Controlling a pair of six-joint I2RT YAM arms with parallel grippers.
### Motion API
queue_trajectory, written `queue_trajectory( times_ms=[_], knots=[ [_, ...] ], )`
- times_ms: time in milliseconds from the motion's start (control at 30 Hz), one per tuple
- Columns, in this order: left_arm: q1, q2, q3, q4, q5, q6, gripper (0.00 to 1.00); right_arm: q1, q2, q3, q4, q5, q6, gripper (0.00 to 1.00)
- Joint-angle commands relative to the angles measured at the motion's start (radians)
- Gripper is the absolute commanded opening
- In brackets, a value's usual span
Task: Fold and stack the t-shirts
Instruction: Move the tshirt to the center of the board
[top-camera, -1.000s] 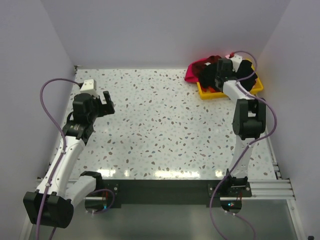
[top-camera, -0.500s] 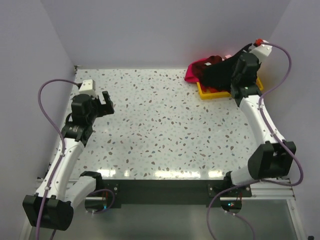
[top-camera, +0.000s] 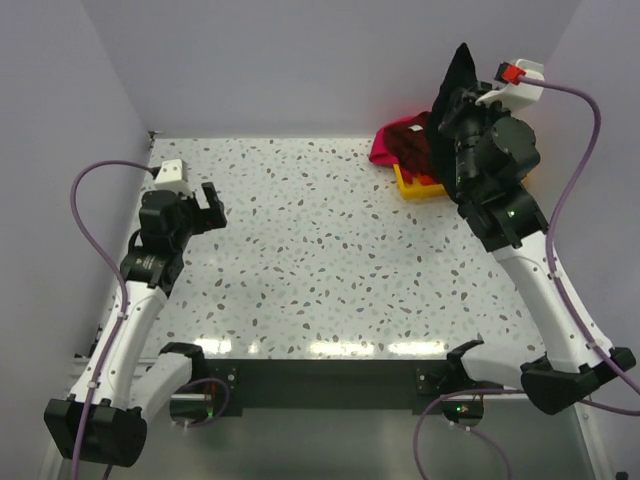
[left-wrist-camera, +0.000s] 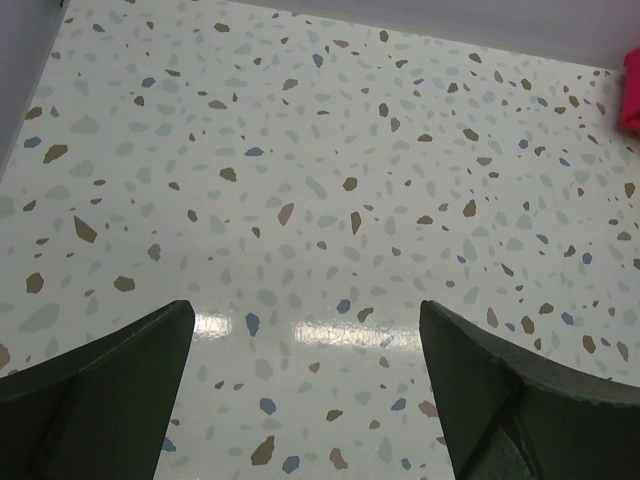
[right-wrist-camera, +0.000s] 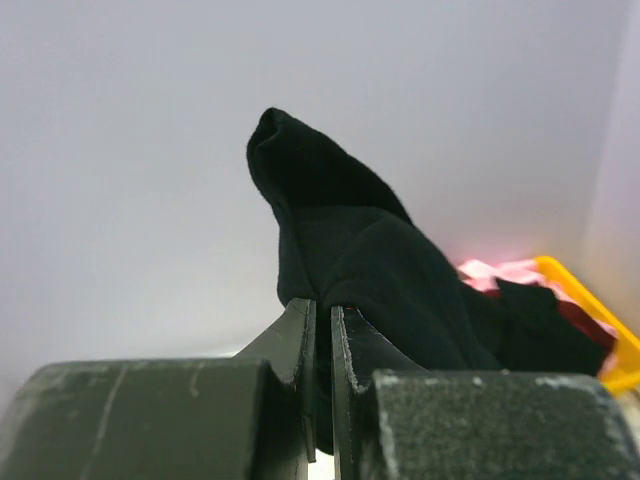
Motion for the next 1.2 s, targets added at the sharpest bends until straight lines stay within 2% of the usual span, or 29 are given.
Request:
queue_trajectory(
  times_ms=[0, 300, 433, 567, 767, 967, 1000, 1033, 1067, 1100, 1133, 1167],
  knots=[
    [0.001, -0.023, -0.003, 0.048, -0.023, 0.019, 1.00, 0.064, -0.016, 0.113, -0.044, -0.099, -0.012, 0.00],
    [0.001, -0.021, -0.003, 0.048, -0.052, 0.022, 1.00, 0.340, 0.098, 0.362, -0.184, -0.165, -0.060, 0.00],
    [0.001, -0.020, -0.006, 0.045, -0.067, 0.022, 1.00, 0.412, 0.142, 0.437, -0.196, -0.182, -0.067, 0.00],
    [0.001, -0.020, -0.006, 0.042, -0.075, 0.022, 1.00, 0.426, 0.132, 0.445, -0.189, -0.160, -0.047, 0.00],
    [0.001, -0.018, -0.006, 0.042, -0.069, 0.020, 1.00, 0.428, 0.040, 0.208, -0.123, 0.054, -0.067, 0.00],
    [0.001, -0.006, -0.006, 0.039, -0.067, 0.019, 1.00, 0.411, -0.049, -0.108, -0.121, 0.432, -0.081, 0.00],
    [-0.002, 0.009, -0.005, 0.034, -0.066, 0.019, 1.00, 0.359, -0.078, -0.252, -0.206, 0.463, 0.019, 0.09],
    [-0.002, 0.009, -0.004, 0.034, -0.066, 0.019, 1.00, 0.333, -0.079, -0.253, -0.248, 0.463, 0.069, 0.09],
    [-0.005, 0.027, -0.003, 0.033, -0.076, 0.017, 1.00, 0.302, -0.097, -0.279, -0.291, 0.416, 0.118, 0.20],
    [-0.023, 0.038, 0.002, 0.028, -0.087, 0.016, 1.00, 0.273, -0.105, -0.325, -0.326, 0.389, 0.158, 0.46],
    [-0.043, 0.051, 0.006, 0.023, -0.107, 0.016, 1.00, 0.233, -0.109, -0.345, -0.369, 0.359, 0.205, 0.60],
    [-0.072, 0.081, 0.014, 0.011, -0.171, 0.014, 1.00, 0.228, -0.118, -0.362, -0.383, 0.332, 0.218, 0.79]
  ],
)
